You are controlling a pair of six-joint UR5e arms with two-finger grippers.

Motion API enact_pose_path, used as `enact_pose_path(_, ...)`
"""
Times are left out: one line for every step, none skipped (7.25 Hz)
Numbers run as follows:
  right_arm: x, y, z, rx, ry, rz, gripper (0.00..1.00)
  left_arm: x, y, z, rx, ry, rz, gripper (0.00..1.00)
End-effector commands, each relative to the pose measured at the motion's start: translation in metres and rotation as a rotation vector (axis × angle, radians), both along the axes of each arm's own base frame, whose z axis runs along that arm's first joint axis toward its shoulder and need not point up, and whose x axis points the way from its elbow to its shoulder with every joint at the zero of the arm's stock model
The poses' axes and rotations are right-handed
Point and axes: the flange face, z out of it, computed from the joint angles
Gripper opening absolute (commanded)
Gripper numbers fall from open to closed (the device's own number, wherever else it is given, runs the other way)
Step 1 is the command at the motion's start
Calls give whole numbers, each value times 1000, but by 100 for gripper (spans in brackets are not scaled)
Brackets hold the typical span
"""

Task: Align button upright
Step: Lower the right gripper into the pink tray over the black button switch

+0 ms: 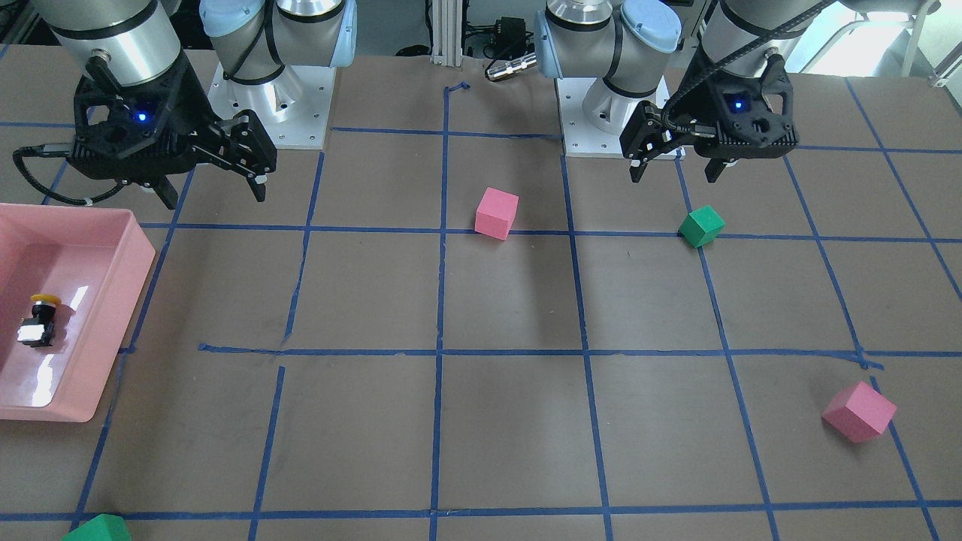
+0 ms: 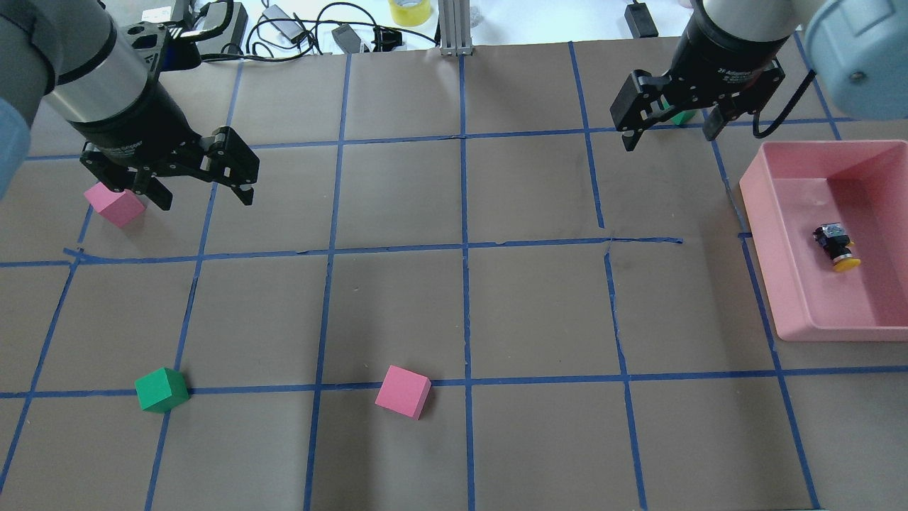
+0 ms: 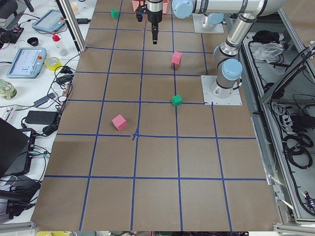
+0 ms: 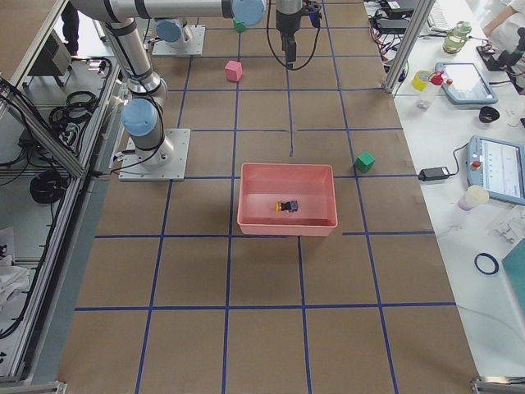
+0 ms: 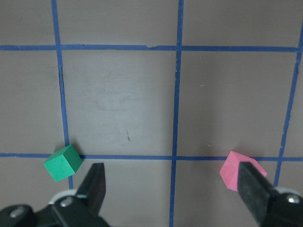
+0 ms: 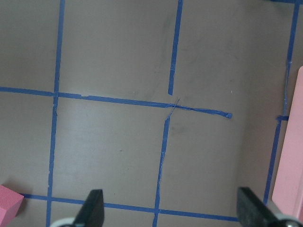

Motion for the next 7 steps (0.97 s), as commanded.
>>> enact_pose_path(-3, -2, 1, -10, -2, -1, 100, 0, -1, -3, 9, -3, -1, 100)
enact_pose_path(-12, -10, 12, -37, 15, -8, 100, 0, 0, -3, 8, -5, -1, 100)
enact_pose_path(-40, -23, 19, -52, 27, -45, 100, 0, 0, -3, 8, -9, -3, 100)
enact_pose_path(-94, -35, 11, -36, 42, -101, 100, 0, 0, -3, 8, -5, -3, 100)
enact_pose_path(-157, -45, -9, 9, 39, -115, 100, 0, -1, -4, 11, -8, -3, 100)
enact_pose_path(-219, -52, -35, 47, 19, -114, 100, 0, -1, -5, 14, -7, -3, 100)
enact_pose_path(-264, -59, -66, 96, -1, -137, 100, 1, 0, -5, 16, -10, -4, 100)
